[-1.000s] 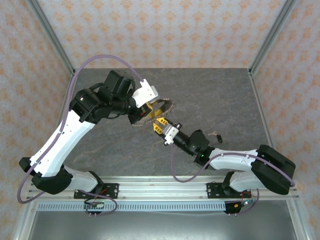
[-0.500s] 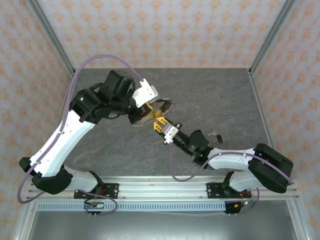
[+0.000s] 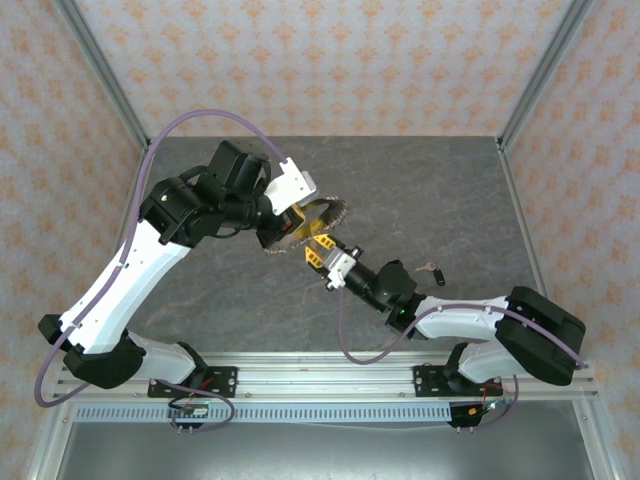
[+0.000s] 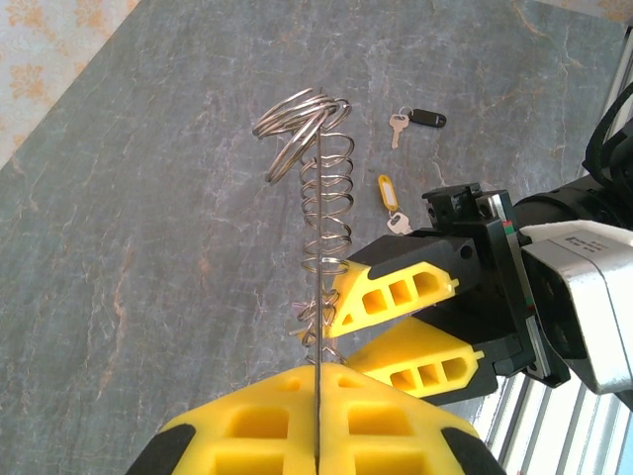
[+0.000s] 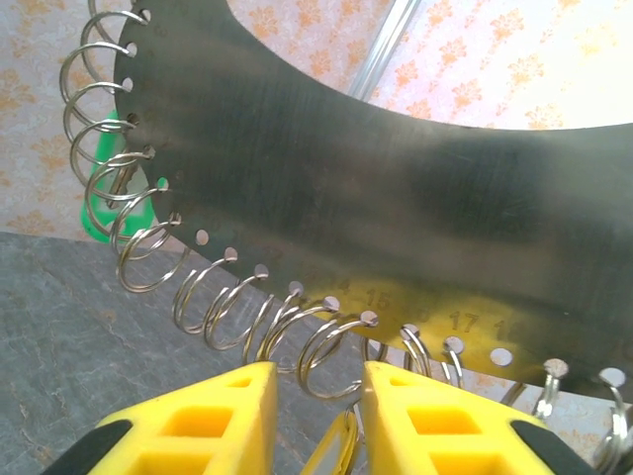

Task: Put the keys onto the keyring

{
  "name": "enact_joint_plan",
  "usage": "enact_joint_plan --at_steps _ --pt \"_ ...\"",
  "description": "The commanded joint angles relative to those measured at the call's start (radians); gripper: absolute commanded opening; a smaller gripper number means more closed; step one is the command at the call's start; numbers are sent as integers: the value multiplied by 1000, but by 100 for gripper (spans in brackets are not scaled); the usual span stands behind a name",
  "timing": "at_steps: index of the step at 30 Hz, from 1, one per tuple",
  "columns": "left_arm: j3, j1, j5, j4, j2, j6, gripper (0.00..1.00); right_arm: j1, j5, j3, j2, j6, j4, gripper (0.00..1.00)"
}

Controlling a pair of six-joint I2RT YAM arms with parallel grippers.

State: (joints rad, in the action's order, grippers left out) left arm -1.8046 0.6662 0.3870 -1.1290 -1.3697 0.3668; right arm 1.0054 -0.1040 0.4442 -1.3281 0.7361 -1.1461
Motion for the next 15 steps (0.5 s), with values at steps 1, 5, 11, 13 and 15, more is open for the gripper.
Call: enact_joint_plan --at_steps 1,5,11,13,15 --pt "4 6 2 43 22 -13 0 14 3 39 -18 11 -51 28" --pt "5 6 0 43 25 -12 0 16 32 41 -27 17 -62 23" --pt "8 6 -6 44 25 -10 0 16 60 36 -33 26 -70 20" --pt "7 5 -8 43 25 -11 0 16 65 33 -31 33 -69 20" --pt "9 6 -11 43 27 -9 0 17 73 27 -28 40 -67 18"
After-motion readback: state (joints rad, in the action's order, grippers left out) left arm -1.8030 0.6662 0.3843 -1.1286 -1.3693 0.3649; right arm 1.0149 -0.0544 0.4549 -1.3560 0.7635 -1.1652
